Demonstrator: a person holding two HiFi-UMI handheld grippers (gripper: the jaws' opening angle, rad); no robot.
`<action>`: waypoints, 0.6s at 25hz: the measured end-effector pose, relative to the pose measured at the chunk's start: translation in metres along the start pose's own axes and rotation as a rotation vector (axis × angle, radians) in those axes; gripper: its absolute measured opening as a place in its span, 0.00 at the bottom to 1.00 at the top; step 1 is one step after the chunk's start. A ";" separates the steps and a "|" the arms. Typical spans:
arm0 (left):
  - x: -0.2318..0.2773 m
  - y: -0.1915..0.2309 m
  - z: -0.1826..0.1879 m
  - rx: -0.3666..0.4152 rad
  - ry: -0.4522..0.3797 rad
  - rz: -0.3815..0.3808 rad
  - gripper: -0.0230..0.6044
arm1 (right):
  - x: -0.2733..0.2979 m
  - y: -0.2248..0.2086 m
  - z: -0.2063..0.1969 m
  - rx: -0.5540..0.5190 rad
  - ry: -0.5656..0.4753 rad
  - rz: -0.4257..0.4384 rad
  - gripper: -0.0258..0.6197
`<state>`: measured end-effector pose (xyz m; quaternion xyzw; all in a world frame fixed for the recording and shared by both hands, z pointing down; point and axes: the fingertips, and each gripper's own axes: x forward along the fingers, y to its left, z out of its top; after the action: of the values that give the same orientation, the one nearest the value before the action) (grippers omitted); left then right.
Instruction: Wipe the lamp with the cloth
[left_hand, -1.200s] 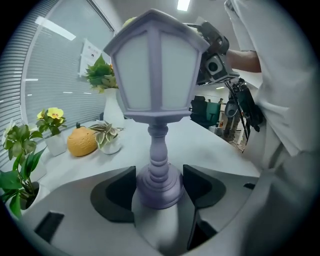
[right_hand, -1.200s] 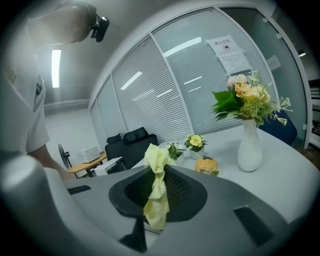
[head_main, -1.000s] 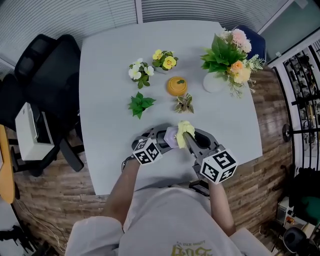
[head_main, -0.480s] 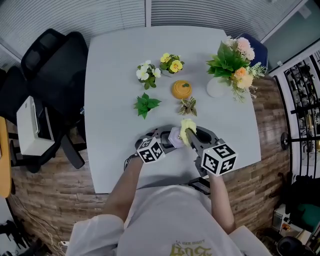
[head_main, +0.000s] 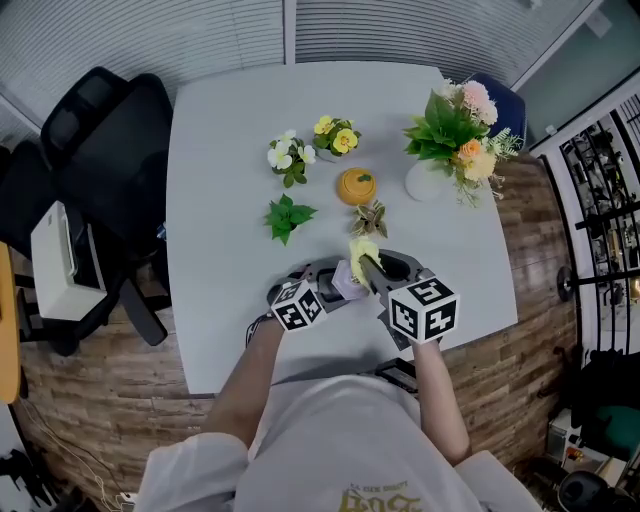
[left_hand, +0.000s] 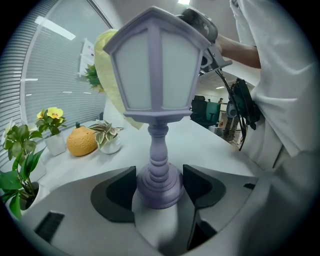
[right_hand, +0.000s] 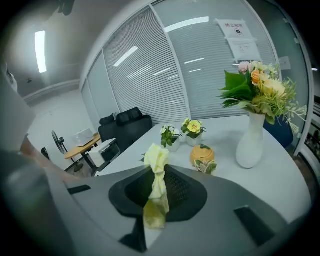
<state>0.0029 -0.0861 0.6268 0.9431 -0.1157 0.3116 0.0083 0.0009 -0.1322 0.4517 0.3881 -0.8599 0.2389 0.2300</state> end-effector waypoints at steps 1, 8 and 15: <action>0.000 0.000 0.000 -0.001 0.000 0.000 0.51 | 0.001 0.001 0.000 -0.006 0.006 0.000 0.13; 0.000 0.000 0.000 -0.001 0.002 -0.001 0.51 | 0.009 0.010 0.005 -0.084 0.034 0.008 0.13; 0.000 0.000 -0.001 -0.003 0.004 -0.001 0.51 | 0.018 0.025 0.007 -0.162 0.052 0.024 0.13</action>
<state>0.0028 -0.0863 0.6276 0.9426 -0.1156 0.3132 0.0099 -0.0304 -0.1320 0.4511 0.3515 -0.8748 0.1813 0.2799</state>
